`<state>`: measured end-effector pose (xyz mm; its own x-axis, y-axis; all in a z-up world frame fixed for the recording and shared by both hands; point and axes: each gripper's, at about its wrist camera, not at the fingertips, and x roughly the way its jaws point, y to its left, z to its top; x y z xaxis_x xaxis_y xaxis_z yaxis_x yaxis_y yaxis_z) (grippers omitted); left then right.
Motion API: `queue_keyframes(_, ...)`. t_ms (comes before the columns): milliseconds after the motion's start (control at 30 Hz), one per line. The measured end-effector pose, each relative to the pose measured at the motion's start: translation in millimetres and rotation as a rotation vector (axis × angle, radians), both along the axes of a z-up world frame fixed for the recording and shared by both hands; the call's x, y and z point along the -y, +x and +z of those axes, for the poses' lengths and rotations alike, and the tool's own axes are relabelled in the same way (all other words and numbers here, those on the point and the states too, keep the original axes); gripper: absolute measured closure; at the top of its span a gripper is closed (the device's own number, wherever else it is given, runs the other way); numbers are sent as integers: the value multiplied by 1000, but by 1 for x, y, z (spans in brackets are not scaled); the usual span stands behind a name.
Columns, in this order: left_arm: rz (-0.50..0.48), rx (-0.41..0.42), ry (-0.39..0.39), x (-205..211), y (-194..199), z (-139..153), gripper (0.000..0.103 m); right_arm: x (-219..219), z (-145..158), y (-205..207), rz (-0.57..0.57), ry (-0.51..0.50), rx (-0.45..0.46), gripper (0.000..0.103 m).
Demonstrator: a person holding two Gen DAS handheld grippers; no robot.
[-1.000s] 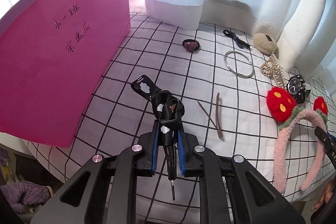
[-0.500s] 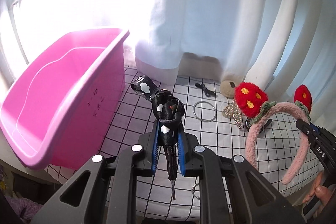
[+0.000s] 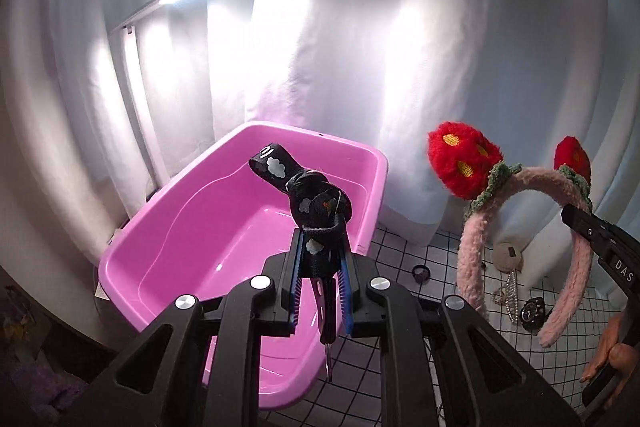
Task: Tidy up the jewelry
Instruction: 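Carry the lanyard and headband into the pink tub and open both tools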
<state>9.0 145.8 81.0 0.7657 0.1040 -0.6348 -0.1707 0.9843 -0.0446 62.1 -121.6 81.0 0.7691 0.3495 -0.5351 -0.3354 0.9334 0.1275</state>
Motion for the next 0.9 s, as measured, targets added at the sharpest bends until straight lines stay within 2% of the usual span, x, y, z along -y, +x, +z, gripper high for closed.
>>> queue_keyframes(100, 54, -14, 7, -32, 7, -2, 87, -42, 2, 27, 66, -15, -12, 88)
queue_keyframes(300, 110, -96, -18, -74, 18, -32, 87, -123, 8, 72, 171, -67, -40, 88)
queue_keyframes(467, 130, -178, -58, -97, 31, -57, 87, -176, -7, 103, 229, -127, -115, 88)
queue_keyframes(900, 160, -330, -136, -120, 59, -97, 86, -237, -65, 152, 275, -282, -289, 88)
